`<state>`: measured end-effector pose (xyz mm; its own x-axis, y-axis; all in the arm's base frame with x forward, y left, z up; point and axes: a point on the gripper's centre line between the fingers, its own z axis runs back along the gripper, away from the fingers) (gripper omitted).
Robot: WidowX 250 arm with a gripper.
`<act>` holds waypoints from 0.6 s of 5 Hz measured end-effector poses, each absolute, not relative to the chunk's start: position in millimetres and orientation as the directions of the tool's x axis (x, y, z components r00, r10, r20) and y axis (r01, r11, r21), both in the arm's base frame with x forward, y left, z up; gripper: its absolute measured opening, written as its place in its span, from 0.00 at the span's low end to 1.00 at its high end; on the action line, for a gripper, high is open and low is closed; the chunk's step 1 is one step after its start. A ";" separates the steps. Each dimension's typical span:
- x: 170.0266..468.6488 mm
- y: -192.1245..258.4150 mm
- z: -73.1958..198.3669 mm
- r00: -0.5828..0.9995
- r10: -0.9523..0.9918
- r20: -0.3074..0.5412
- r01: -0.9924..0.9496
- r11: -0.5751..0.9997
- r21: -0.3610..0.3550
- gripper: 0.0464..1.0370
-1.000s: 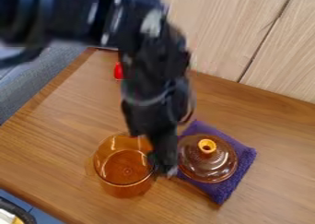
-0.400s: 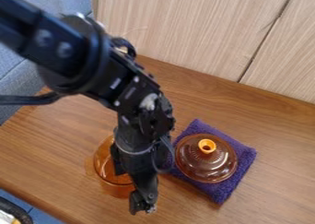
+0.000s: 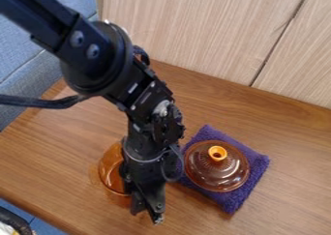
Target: Put the pot on the upper left side of table
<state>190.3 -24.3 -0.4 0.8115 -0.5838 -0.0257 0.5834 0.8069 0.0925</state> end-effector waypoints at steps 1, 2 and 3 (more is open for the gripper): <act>191.1 -24.6 3.7 0.800 -0.599 -0.019 0.598 0.795 0.101 0.11; 188.9 -21.3 15.0 0.804 -0.595 -0.015 0.592 0.797 0.120 0.04; 186.6 -9.8 25.4 0.821 -0.571 -0.019 0.569 0.814 0.121 0.04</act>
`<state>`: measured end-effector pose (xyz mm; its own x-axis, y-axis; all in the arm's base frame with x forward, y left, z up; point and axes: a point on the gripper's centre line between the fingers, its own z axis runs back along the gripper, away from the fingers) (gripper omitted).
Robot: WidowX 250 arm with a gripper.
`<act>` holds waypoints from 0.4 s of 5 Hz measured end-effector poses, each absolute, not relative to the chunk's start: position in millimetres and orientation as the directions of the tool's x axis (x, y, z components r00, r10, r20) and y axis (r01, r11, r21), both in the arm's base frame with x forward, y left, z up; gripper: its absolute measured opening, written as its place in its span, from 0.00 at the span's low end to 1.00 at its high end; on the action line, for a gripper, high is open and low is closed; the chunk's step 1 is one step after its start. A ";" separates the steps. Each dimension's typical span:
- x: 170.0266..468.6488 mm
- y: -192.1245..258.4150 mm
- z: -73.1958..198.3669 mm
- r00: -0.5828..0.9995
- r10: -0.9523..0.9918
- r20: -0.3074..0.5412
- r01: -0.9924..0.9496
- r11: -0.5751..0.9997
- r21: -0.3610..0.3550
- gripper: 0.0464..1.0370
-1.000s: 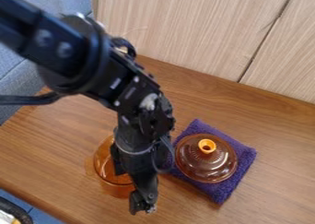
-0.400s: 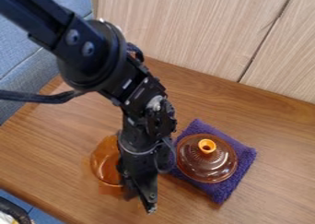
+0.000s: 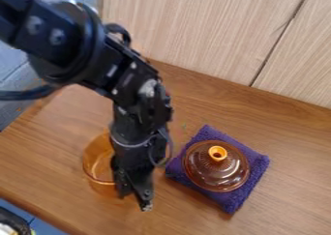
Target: Put the pot on the upper left side of table
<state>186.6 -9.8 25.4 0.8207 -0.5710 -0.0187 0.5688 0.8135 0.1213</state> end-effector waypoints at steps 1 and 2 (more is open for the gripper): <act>200.6 1.0 40.6 0.833 -0.554 0.004 0.547 0.823 0.152 0.04; 226.6 11.1 52.3 0.837 -0.546 0.032 0.534 0.828 0.174 0.04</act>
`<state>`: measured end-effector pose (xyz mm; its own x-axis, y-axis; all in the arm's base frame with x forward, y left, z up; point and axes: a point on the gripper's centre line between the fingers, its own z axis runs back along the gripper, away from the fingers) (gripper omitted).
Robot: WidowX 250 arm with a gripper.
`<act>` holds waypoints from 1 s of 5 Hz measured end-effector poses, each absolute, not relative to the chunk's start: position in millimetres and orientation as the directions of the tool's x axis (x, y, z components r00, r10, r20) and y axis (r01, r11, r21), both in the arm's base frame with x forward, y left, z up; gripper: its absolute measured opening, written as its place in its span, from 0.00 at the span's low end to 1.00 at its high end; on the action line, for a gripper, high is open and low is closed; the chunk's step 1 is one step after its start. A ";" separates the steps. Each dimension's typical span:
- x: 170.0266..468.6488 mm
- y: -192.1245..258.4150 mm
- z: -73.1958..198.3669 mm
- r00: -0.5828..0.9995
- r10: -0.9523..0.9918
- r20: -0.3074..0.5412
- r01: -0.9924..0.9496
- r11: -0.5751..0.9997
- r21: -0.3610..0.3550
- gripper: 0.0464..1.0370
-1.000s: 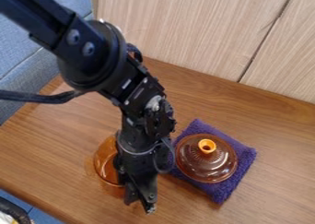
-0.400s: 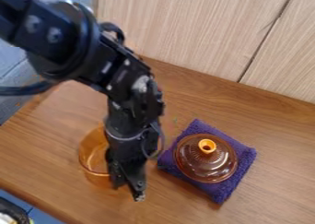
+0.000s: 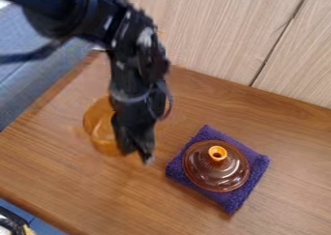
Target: Put the pot on the upper left side of table
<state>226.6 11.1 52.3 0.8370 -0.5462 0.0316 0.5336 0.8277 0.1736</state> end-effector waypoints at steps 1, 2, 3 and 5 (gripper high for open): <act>262.9 15.5 52.4 0.831 -0.556 0.039 0.543 0.823 0.169 0.04; 290.8 15.9 49.6 0.824 -0.564 0.049 0.548 0.816 0.183 0.04; 310.1 15.7 41.1 0.817 -0.575 0.049 0.558 0.808 0.189 0.04; 336.9 17.8 16.2 0.810 -0.585 0.044 0.568 0.800 0.192 0.04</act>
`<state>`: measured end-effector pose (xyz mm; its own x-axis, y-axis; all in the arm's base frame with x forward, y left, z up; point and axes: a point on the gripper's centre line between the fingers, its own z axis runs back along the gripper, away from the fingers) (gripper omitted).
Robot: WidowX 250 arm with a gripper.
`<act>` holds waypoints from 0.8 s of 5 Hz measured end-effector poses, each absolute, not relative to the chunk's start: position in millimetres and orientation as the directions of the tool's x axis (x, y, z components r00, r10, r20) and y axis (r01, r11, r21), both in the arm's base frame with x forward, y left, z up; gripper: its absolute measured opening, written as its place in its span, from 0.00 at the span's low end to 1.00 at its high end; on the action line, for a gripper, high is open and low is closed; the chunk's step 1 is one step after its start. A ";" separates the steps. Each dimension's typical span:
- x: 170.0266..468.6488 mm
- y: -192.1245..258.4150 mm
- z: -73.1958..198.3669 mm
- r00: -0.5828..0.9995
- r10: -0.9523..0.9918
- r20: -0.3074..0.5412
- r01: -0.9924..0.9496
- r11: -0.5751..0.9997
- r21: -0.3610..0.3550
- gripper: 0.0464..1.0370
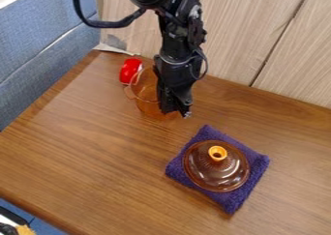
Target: Put the pot on the upper left side of table
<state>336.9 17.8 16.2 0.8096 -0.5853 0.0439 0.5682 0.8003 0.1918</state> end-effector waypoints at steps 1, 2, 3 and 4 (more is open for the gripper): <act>339.5 17.1 6.8 0.802 -0.597 0.028 0.583 0.792 0.178 0.06; 339.0 16.8 6.7 0.811 -0.584 0.029 0.571 0.802 0.174 0.24; 337.2 17.1 8.7 0.817 -0.576 0.027 0.562 0.806 0.184 0.53; 338.5 14.8 19.3 0.814 -0.579 0.045 0.561 0.804 0.198 0.83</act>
